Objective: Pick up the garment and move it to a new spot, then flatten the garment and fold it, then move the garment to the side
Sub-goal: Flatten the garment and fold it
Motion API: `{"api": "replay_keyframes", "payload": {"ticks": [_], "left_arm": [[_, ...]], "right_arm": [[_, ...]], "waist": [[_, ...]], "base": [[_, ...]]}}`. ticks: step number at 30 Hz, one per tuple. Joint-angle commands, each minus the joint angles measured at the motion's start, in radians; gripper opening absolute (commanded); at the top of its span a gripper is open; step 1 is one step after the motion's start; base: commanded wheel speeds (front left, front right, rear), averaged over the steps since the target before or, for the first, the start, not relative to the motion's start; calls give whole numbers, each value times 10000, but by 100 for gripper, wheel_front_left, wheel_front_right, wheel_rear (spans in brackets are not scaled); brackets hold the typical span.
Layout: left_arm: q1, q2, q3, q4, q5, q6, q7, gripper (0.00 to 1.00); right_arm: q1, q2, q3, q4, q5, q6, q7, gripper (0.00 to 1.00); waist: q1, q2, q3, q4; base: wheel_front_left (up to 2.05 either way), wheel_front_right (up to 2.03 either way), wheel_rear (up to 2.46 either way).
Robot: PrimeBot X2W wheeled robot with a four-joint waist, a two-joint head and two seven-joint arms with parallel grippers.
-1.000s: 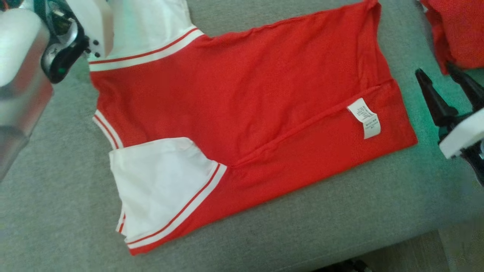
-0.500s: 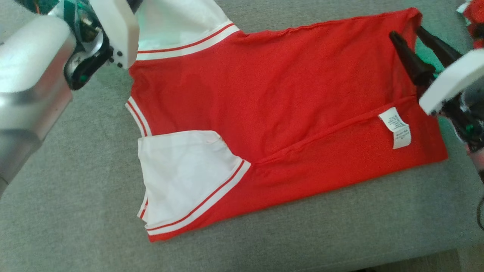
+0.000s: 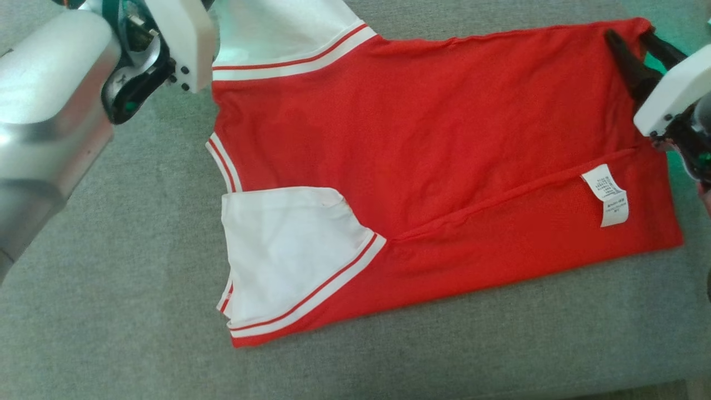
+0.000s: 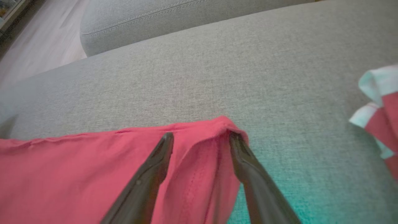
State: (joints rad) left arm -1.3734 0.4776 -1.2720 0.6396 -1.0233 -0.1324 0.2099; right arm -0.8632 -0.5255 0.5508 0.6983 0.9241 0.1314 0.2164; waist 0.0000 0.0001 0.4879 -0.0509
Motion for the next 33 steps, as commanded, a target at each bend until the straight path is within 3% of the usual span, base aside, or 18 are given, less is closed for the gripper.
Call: {"api": "replay_keyframes", "payload": {"ticks": [1, 5, 6, 7, 14, 19, 23, 33], "left_arm": [[-699, 209, 269, -92, -108, 17, -91, 0], [-780, 166, 174, -51, -168, 17, -172, 0], [-802, 156, 153, -41, -180, 17, -191, 0], [-821, 148, 133, -29, -190, 17, -213, 0], [-1006, 153, 36, 189, 5, 17, -786, 0], [-1444, 141, 107, 543, 374, 17, -2066, 0], [-1672, -93, 268, 868, 453, 17, -3185, 0], [-402, 434, 42, -311, 210, 17, -3505, 0]], "right_arm": [[-139, -139, 69, -35, 61, -7, -172, 79], [-399, -174, 136, 336, 139, -7, -359, 32], [-463, -196, 150, 409, 163, -7, -416, 5], [-518, -212, 168, 463, 207, -7, -469, 0], [-928, -443, 268, 618, 389, -7, -1187, 0], [-1192, -711, 257, 356, 822, -7, -1684, 0], [-1114, -1356, 341, -127, 1347, -7, -1856, 0], [124, -2425, 668, -1004, 2203, -7, -1983, 0]], "waist": [[0, -1, 23, 47], [0, -1, 70, 155], [0, -1, 84, 187], [0, -1, 97, 215], [0, -1, 148, 358], [0, -1, 132, 441], [0, -1, 27, 647], [0, -1, -478, 1172]], "base": [[0, 0, 0], [0, 0, 0], [0, 0, 0], [0, 0, 0], [0, 0, 0], [0, 0, 0], [0, 0, 0], [0, 0, 0]]}}
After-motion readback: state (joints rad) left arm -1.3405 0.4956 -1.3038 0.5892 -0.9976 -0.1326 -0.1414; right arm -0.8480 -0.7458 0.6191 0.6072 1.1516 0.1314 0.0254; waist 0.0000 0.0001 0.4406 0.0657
